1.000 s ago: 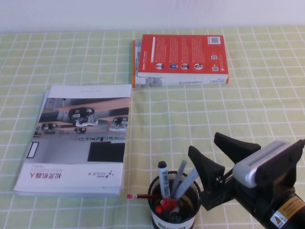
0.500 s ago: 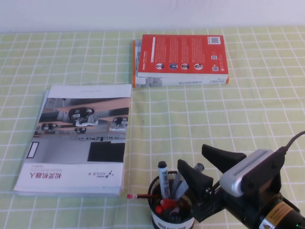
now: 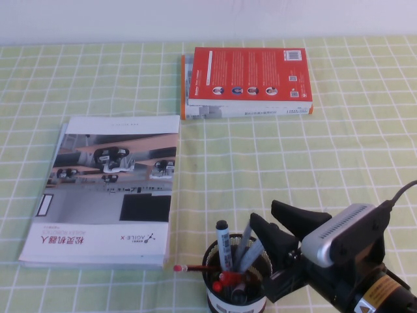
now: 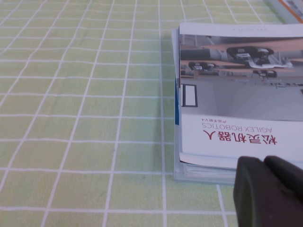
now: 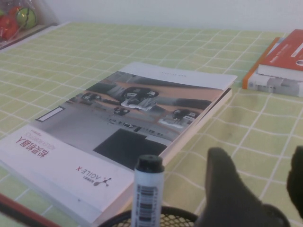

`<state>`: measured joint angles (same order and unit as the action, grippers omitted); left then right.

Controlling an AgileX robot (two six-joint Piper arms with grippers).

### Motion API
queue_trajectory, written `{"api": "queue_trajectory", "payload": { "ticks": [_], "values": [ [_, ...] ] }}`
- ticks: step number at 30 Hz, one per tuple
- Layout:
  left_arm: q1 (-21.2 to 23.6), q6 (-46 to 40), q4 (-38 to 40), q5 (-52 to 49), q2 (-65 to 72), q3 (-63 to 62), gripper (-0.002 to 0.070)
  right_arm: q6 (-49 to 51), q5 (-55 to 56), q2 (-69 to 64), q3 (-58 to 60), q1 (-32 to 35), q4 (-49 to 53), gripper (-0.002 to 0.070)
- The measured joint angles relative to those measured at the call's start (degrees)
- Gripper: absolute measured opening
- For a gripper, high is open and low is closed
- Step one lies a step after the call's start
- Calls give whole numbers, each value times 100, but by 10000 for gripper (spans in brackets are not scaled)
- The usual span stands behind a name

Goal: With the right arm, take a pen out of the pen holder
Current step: 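Take a marker out of the pen holder and lay it on the table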

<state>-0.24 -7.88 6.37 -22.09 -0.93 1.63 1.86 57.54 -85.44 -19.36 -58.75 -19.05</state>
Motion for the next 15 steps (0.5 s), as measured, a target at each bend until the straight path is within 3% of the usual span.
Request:
{"api": "queue_trajectory", "payload": {
  "ticks": [5,15],
  "values": [
    [0,0,0,0,0,0,-5,0,0,0,0,0,0,220],
    [0,0,0,0,0,0,-5,0,-186,0,0,0,0,214]
  ]
}}
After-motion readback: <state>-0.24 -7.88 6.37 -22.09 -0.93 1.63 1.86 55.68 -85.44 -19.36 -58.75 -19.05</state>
